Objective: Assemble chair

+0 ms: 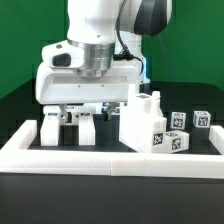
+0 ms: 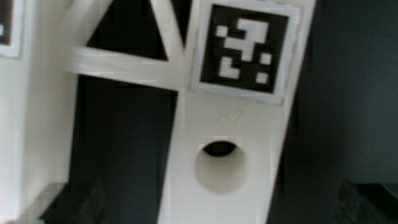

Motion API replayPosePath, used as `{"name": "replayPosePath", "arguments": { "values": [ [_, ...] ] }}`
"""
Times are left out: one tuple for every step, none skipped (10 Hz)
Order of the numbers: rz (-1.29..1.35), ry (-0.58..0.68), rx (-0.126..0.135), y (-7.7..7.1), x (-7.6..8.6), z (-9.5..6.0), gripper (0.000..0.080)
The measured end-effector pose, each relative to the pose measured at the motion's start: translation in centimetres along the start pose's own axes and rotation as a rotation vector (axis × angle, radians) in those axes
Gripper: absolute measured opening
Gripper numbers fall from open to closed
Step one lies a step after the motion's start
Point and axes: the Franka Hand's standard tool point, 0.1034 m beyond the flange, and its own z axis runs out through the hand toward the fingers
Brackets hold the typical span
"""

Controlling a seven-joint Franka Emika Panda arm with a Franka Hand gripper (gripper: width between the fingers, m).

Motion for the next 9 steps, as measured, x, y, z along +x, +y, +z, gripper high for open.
{"name": "replayPosePath", "arguments": {
  "values": [
    [0.0,-0.004,0.0,-0.01,-0.06,0.19,0.0649],
    [-0.001,-0.005,0.0,0.0,-0.05,0.27,0.0649],
    [-0.001,-0.006,0.0,-0.02,-0.07,0.35,0.0649],
    [-0.002,-0.007,0.001,-0.1,-0.06,0.44,0.0649],
    [-0.004,-0.007,0.001,-0.13,0.07,0.45,0.0649],
    [-0.005,-0.006,-0.001,-0.04,0.29,0.39,0.0649],
    [-0.006,-0.006,-0.002,0.01,0.39,0.47,0.0649],
    [-0.006,-0.011,-0.001,-0.02,0.28,0.74,0.0649],
    [-0.007,-0.014,-0.001,-0.06,0.19,0.98,0.0649]
  ]
}}
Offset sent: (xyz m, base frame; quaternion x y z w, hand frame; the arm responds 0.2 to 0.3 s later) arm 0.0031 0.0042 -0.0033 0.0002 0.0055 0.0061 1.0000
